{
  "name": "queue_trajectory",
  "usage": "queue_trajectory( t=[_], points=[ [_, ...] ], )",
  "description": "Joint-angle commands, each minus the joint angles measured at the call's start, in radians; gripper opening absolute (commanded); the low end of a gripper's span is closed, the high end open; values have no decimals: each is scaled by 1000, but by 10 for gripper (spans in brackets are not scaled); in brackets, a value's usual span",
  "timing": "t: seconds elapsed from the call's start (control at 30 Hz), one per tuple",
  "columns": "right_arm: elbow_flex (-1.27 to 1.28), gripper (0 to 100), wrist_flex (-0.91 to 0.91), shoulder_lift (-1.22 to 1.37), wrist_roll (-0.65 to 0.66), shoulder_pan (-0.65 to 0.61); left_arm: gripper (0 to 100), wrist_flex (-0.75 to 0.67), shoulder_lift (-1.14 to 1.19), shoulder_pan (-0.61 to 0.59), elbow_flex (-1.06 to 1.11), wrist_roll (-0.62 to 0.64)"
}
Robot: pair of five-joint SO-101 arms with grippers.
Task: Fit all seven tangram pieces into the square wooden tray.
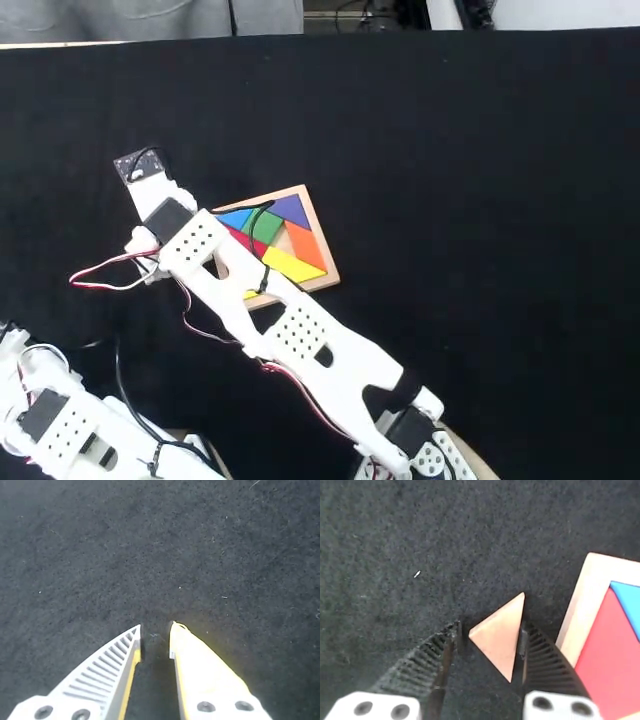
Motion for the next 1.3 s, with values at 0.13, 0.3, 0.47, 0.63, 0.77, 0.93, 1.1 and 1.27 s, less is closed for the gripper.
queue_trajectory(
  t=[0.13,0.3,0.47,0.63,0.77,0.93,1.1,1.27],
  points=[
    [-13,169,9,-2,11,-11,109,2,-9,12,-2,-5],
    [-13,116,8,-2,11,-9,109,2,-9,12,-2,-5],
    [-13,88,9,-2,11,-9,109,2,-9,12,-2,-5],
    [-30,85,20,-8,17,-2,109,2,-9,12,-2,-5],
    [-153,85,87,-50,20,21,109,2,-9,12,-2,-5],
    [-137,85,89,-199,106,78,109,2,-9,12,-2,-5],
    [-10,85,91,-410,175,138,109,2,-9,12,-2,-5],
    [317,85,91,-667,207,176,109,2,-9,12,-2,-5]
  ],
)
